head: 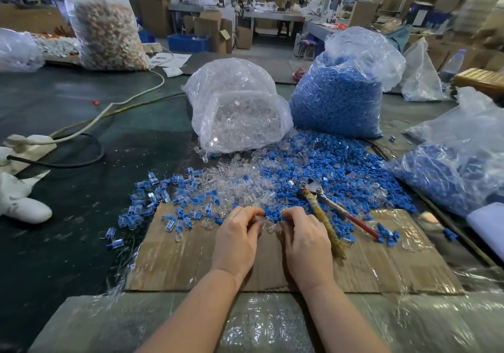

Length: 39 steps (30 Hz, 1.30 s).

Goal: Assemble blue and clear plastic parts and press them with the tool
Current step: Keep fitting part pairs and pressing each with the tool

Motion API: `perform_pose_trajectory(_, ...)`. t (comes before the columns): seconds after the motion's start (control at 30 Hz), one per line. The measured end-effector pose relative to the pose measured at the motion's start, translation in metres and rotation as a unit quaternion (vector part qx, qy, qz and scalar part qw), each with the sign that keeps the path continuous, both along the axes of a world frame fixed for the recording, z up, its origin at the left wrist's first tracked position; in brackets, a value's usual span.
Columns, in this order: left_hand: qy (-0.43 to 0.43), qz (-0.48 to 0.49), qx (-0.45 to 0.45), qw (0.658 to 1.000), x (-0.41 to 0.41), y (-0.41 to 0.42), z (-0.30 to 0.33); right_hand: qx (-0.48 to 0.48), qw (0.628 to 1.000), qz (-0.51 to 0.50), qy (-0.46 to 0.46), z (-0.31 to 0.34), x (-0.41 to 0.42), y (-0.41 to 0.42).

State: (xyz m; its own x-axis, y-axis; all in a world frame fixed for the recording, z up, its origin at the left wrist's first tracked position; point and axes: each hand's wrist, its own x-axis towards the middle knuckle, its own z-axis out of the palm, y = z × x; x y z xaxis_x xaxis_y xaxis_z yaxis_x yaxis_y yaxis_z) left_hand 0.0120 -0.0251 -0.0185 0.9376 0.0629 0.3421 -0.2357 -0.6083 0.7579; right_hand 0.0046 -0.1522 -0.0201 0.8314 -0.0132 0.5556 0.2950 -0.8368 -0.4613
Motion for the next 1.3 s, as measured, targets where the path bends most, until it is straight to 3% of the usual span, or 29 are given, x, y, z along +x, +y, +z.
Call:
perform_pose_trajectory(0.13,0.015,-0.003,-0.019,1.0,0.0007,0.0006,-0.0003,-0.001,0.999,0.009,-0.042,0.0009,-0.0002,-0.0015)
perform_pose_trajectory(0.47,0.069,-0.008,-0.081,0.994,0.0005,0.0032,-0.0005,0.086,0.994,0.058,-0.02,0.0005,-0.0014,-0.0043)
perform_pose_trajectory(0.8,0.088,-0.043,-0.098,0.99,0.0007,0.0038,0.0014,0.06,0.995,0.073,-0.002,-0.0012,0.0001,-0.0041)
perform_pose_trajectory(1.3,0.113,-0.059,-0.112,0.986,0.0002,0.0053,0.0025,-0.052,0.998,0.025,-0.019,-0.0029,-0.0002,0.0009)
